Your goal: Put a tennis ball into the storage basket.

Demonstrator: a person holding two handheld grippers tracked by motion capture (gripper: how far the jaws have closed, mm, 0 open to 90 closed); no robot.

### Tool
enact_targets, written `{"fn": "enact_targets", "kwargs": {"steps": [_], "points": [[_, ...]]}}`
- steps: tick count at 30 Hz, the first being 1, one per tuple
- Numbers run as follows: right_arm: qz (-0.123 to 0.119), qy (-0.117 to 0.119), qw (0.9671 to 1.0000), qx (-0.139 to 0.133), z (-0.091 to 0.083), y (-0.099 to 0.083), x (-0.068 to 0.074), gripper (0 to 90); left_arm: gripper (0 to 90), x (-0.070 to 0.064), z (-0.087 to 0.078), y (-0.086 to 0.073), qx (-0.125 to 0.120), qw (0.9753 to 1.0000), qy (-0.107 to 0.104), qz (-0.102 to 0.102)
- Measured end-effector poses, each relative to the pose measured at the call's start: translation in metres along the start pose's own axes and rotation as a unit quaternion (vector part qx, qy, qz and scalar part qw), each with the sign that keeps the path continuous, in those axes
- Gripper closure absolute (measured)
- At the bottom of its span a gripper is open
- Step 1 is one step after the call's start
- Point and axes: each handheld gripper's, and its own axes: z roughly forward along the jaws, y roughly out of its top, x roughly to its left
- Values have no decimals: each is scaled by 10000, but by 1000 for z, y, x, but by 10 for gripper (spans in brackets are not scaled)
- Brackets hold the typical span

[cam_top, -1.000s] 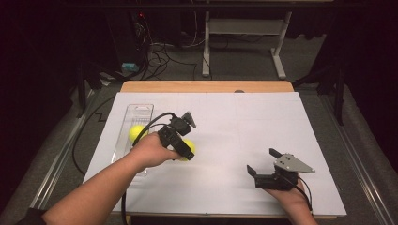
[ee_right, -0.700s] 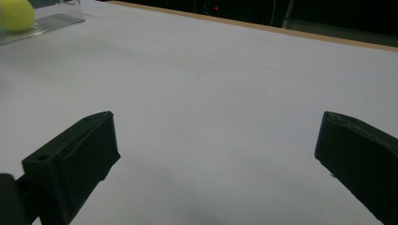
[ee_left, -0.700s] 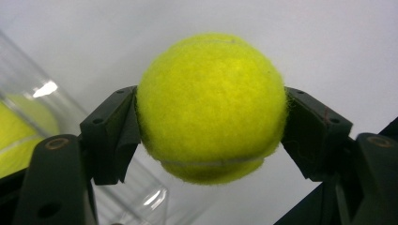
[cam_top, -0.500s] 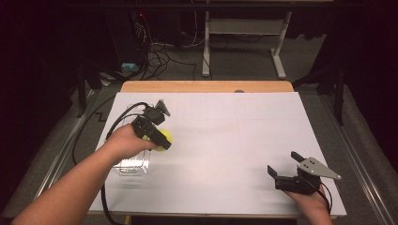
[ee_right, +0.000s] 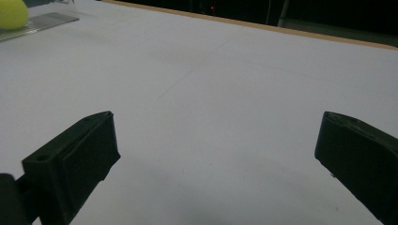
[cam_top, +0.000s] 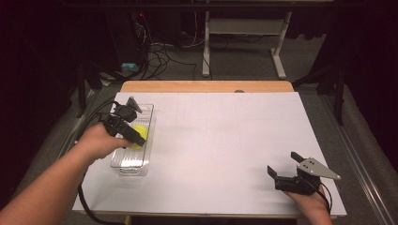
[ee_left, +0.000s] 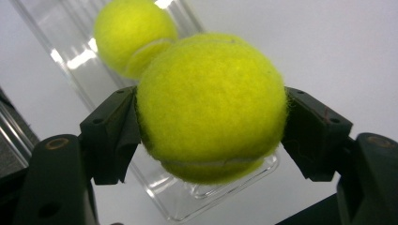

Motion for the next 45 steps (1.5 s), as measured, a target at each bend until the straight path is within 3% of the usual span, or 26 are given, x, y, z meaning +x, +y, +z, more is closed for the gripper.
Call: {"fn": "enact_targets", "kwargs": {"steps": [7,20,27,28,29,31,38,45], "points": [[-28,15,10000,1,1,0,1,0,265,11,6,-9,87,9999,-14,-144],[-39,45,10000,34,1,-1,2,0,263,14,41,-17,332,9992,-112,-215],[-36,52,10000,53,2,-1,3,0,256,14,43,-18,305,9992,-103,-251],[-34,59,10000,49,2,-1,4,0,229,14,41,-18,284,9992,-131,-237],[-41,51,10000,52,2,-1,4,0,126,13,39,-17,271,9994,-171,-164],[-49,55,10000,42,2,-1,3,0,11,11,32,-16,154,9997,-177,-102],[-68,58,10000,36,2,-1,4,0,6,-6,21,-7,-188,9995,-270,37],[-72,69,9999,34,2,-1,4,0,10,-35,30,10,-236,9985,-382,297]]}}
